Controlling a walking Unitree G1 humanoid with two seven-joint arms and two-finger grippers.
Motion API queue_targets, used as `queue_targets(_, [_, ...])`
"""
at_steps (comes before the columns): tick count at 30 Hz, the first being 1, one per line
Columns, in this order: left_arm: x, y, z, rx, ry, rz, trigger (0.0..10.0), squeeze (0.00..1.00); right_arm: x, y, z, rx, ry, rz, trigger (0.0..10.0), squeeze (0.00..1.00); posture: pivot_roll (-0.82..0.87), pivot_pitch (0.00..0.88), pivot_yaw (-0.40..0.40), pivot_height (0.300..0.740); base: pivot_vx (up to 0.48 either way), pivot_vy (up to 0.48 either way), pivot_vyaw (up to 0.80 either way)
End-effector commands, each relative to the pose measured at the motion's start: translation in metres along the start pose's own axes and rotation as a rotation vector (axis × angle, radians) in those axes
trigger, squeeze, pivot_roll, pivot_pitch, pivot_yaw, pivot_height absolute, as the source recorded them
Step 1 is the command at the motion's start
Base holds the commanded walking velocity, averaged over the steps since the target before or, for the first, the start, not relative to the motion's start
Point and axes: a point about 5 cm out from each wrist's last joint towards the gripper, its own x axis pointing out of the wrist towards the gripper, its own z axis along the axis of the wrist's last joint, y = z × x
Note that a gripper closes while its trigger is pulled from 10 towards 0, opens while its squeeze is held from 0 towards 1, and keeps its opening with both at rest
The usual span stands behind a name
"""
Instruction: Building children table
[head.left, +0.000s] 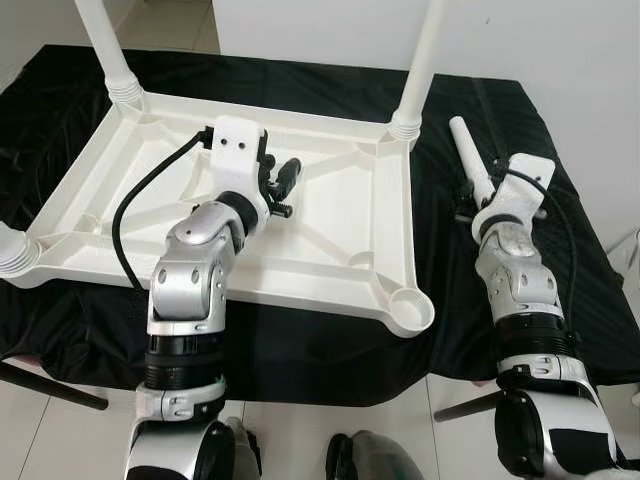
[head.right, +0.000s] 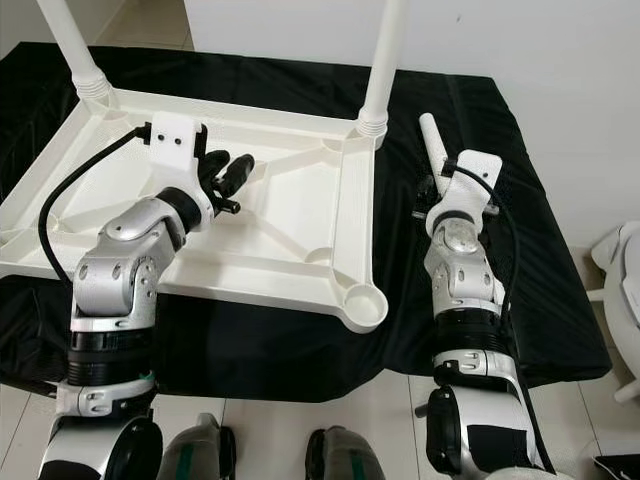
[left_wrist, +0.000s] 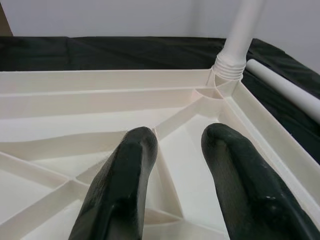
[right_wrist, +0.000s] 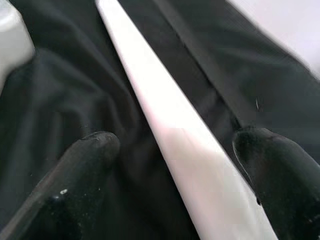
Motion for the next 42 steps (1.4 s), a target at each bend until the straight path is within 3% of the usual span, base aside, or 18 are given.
queue_targets(1, [-0.001, -0.005, -0.003, -0.003, 0.017, 0.011, 10.0, 0.0, 0.002, -0.004, -0.007, 0.024, 0.084, -0.034, 10.0, 0.0, 0.0, 0.036, -0.05, 0.74, 0.0, 0.0, 0.0])
queue_targets(11, [-0.001, -0.011, -0.002, 0.002, 0.016, 0.003, 10.0, 0.0, 0.006, -0.009, -0.016, 0.08, 0.207, -0.068, 10.0, 0.0, -0.01, 0.026, -0.044, 0.74, 0.0, 0.0, 0.0])
queue_targets(17, [-0.001, -0.01, 0.0, 0.019, 0.013, 0.008, 10.0, 0.0, 0.006, -0.01, -0.037, 0.145, 0.408, -0.074, 10.0, 0.0, 0.0, 0.03, -0.043, 0.74, 0.0, 0.0, 0.0])
queue_targets(25, [-0.002, -0.01, 0.001, 0.019, 0.012, 0.02, 10.0, 0.0, 0.003, -0.009, -0.053, 0.16, 0.552, -0.059, 10.0, 0.0, 0.0, 0.038, -0.047, 0.74, 0.0, 0.0, 0.0])
queue_targets(26, [-0.002, -0.01, 0.002, 0.019, 0.012, 0.022, 10.0, 0.0, 0.002, -0.009, -0.058, 0.147, 0.584, -0.052, 7.9, 0.0, 0.0, 0.038, -0.048, 0.74, 0.0, 0.0, 0.0])
queue_targets(28, [-0.002, -0.01, 0.002, 0.019, 0.012, 0.022, 10.0, 0.0, 0.002, -0.009, -0.058, 0.147, 0.584, -0.052, 7.9, 0.0, 0.0, 0.038, -0.048, 0.74, 0.0, 0.0, 0.0])
queue_targets(29, [-0.002, -0.01, 0.002, 0.018, 0.012, 0.024, 10.0, 0.0, 0.001, -0.008, -0.062, 0.146, 0.613, -0.045, 1.0, 0.0, 0.0, 0.038, -0.049, 0.74, 0.0, 0.0, 0.0])
queue_targets(30, [-0.002, -0.01, 0.003, 0.016, 0.008, 0.023, 10.0, 0.0, 0.0, -0.006, -0.064, 0.156, 0.638, -0.031, 0.0, 0.0, 0.01, 0.039, -0.05, 0.74, 0.0, 0.0, 0.0])
queue_targets(37, [-0.002, -0.01, 0.005, 0.02, 0.0, 0.019, 10.0, 0.0, 0.0, -0.003, -0.061, 0.175, 0.675, -0.021, 0.0, 0.0, 0.01, 0.039, -0.051, 0.74, 0.0, 0.0, 0.0])
queue_targets(42, [-0.001, -0.011, 0.006, 0.019, -0.01, 0.011, 10.0, 0.0, 0.004, 0.002, -0.048, 0.224, 0.62, 0.008, 0.0, 0.0, 0.01, 0.04, -0.053, 0.74, 0.0, 0.0, 0.0])
